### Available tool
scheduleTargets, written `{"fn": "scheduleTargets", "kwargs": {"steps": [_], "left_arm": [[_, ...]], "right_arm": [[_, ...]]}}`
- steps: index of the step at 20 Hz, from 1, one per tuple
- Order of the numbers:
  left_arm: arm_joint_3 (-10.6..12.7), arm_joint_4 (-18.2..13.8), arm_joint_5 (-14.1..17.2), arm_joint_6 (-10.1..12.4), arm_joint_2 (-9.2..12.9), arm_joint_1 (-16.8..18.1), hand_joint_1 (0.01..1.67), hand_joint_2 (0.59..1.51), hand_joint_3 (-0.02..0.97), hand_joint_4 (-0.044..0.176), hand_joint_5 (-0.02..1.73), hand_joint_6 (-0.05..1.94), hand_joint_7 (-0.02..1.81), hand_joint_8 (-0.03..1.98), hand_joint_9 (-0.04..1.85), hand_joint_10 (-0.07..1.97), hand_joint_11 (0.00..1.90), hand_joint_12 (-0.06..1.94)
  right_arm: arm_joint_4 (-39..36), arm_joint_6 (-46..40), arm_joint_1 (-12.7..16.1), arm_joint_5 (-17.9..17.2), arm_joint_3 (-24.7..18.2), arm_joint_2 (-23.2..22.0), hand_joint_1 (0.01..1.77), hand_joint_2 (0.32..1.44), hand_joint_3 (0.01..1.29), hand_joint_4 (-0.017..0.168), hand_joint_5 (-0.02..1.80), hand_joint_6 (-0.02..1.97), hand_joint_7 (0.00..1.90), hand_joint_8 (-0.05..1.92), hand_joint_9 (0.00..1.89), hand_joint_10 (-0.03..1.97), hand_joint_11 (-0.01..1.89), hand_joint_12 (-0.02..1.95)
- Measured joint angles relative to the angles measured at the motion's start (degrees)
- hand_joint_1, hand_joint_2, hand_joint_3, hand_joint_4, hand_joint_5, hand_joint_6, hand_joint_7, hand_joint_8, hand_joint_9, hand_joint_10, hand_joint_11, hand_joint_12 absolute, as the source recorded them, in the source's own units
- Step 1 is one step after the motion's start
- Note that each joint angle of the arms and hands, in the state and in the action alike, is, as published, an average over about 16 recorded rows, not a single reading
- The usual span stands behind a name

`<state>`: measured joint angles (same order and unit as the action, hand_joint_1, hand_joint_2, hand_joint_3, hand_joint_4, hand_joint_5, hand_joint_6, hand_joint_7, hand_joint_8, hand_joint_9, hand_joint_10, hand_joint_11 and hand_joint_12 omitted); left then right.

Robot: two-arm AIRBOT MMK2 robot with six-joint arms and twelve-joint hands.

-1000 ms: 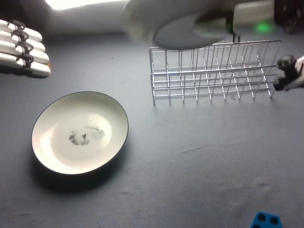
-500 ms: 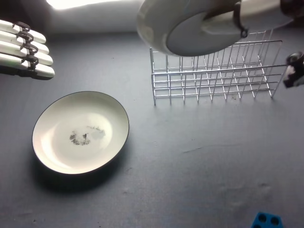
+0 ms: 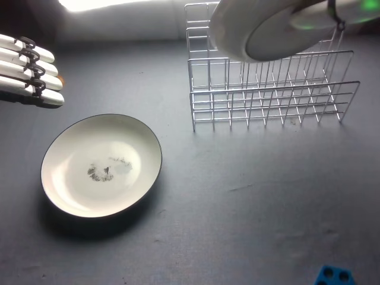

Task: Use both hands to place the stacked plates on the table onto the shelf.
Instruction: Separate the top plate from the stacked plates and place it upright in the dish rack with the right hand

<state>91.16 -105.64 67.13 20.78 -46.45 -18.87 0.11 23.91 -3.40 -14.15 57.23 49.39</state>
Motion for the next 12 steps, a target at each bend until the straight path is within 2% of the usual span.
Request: {"fn": "scheduleTargets", "kwargs": {"steps": [5, 12], "left_arm": [[0.0, 2.91, -1.08, -1.71, -1.03, -4.7, 0.02, 1.071, 0.021, 0.0, 0.1, 0.01, 0.09, 0.0, 0.07, 0.01, 0.02, 0.06], [-0.1, 8.77, -3.11, -4.85, -3.13, -12.75, 0.02, 1.077, 0.021, -0.001, 0.1, 0.01, 0.1, 0.0, 0.08, 0.01, 0.02, 0.07]], "right_arm": [[-3.98, -5.53, 0.19, 0.46, 2.92, 0.14, 1.37, 1.03, 0.01, -0.007, 0.81, 1.2, 0.95, 1.01, 0.9, 1.2, 0.71, 1.28], [-6.65, -9.86, 0.23, 0.38, 6.57, 1.52, 1.37, 1.03, 0.01, -0.007, 0.8, 1.2, 0.94, 1.03, 0.9, 1.2, 0.71, 1.28]]}}
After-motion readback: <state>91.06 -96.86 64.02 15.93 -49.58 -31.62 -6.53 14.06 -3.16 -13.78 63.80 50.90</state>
